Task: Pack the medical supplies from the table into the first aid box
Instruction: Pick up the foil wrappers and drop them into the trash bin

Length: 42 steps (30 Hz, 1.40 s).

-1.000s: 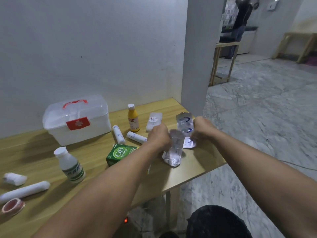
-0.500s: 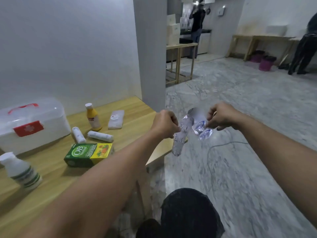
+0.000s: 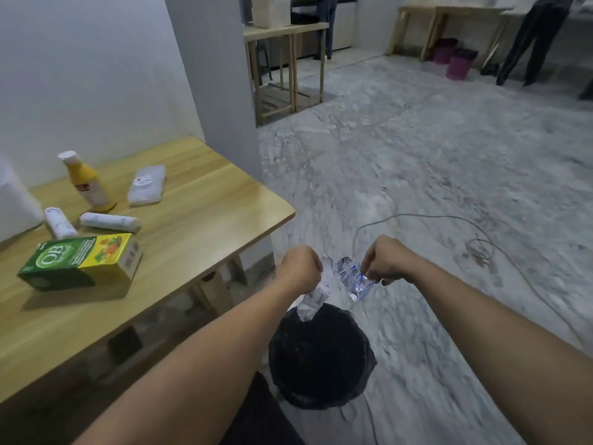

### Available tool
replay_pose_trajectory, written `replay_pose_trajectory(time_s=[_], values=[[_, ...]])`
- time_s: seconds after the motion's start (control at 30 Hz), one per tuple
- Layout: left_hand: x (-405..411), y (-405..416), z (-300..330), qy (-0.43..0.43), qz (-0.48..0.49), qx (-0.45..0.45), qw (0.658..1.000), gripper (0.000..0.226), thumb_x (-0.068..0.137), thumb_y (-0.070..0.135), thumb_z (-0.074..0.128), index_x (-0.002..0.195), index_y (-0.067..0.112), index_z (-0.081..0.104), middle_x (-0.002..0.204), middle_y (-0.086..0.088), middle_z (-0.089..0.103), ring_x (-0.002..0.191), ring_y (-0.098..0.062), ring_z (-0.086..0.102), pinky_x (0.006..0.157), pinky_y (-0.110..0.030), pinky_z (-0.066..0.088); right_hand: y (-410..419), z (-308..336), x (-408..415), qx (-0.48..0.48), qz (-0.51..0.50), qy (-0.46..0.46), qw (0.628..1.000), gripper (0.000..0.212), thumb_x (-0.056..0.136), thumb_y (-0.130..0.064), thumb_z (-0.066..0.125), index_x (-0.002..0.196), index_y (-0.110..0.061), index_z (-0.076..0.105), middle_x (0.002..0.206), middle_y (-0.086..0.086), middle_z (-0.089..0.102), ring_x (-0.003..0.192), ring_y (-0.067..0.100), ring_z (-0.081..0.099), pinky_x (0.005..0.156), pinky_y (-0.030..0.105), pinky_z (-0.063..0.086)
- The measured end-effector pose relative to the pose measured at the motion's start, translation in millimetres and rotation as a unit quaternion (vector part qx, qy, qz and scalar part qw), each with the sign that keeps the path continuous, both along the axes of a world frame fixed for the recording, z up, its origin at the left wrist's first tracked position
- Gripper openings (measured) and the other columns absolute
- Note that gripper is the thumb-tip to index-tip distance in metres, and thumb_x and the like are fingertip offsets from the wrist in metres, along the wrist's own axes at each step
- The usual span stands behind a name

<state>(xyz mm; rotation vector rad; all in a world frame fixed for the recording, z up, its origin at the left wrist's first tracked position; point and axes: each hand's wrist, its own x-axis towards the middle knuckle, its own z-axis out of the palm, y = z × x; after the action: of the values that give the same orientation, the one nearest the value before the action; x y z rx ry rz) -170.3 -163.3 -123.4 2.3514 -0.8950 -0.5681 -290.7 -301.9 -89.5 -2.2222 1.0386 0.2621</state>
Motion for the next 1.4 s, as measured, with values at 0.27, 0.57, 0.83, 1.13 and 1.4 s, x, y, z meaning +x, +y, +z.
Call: replay_pose_trajectory(time_s=[0.27, 0.57, 0.83, 1.13, 1.4], values=[[3.2, 15.8, -78.6, 0.05, 0.037, 0.093, 0.994, 0.015, 0.081, 0.0, 0.06, 0.087, 0.006, 0.072, 0.103, -0.016, 0.07, 0.092, -0.028, 0.068, 0.078, -0.035, 0.058, 20.9, -92.2, 2.9, 0.005, 0.039, 0.046, 0.998, 0.02, 0.082, 0.0, 0.061, 0.094, -0.005, 0.077, 0.091, 0.016, 0.071, 0.07, 0.023, 0.063, 0.053, 0.025, 0.052], [9.2, 20.8, -119.1, 0.061, 0.061, 0.144, 0.986, 0.02, 0.085, 0.0, 0.06, 0.095, 0.009, 0.074, 0.106, -0.009, 0.07, 0.094, -0.025, 0.067, 0.081, -0.031, 0.056, 35.5, -148.4, 13.7, 0.018, 0.067, 0.057, 0.996, 0.018, 0.079, -0.004, 0.07, 0.096, -0.008, 0.076, 0.104, 0.011, 0.072, 0.097, 0.023, 0.067, 0.084, 0.03, 0.055], [19.7, 26.8, -122.0, 0.08, 0.021, 0.151, 0.985, 0.028, 0.079, 0.012, 0.072, 0.107, 0.013, 0.069, 0.114, -0.005, 0.067, 0.101, -0.022, 0.064, 0.082, -0.028, 0.052, 34.9, -155.7, 28.6, 0.02, 0.088, 0.07, 0.993, 0.023, 0.081, -0.003, 0.063, 0.1, -0.012, 0.073, 0.11, 0.011, 0.069, 0.1, 0.024, 0.065, 0.078, 0.027, 0.052], [35.4, 15.1, -58.1, 0.064, -0.068, 0.188, 0.978, 0.056, 0.077, 0.032, 0.076, 0.126, 0.012, 0.058, 0.12, -0.006, 0.062, 0.105, -0.024, 0.062, 0.085, -0.032, 0.053, 22.7, -101.5, 50.3, -0.006, 0.099, 0.028, 0.995, 0.023, 0.08, -0.008, 0.069, 0.103, -0.009, 0.072, 0.11, 0.008, 0.07, 0.1, 0.023, 0.065, 0.078, 0.027, 0.049], [34.8, 18.1, 49.1, 0.0, -0.145, 0.155, 0.977, 0.061, 0.08, 0.037, 0.075, 0.132, 0.009, 0.057, 0.126, -0.004, 0.063, 0.11, -0.024, 0.061, 0.088, -0.033, 0.051, 14.4, 0.4, 61.7, -0.068, 0.134, -0.023, 0.988, 0.029, 0.082, -0.017, 0.073, 0.111, -0.013, 0.069, 0.114, 0.004, 0.069, 0.099, 0.02, 0.065, 0.082, 0.029, 0.053]])
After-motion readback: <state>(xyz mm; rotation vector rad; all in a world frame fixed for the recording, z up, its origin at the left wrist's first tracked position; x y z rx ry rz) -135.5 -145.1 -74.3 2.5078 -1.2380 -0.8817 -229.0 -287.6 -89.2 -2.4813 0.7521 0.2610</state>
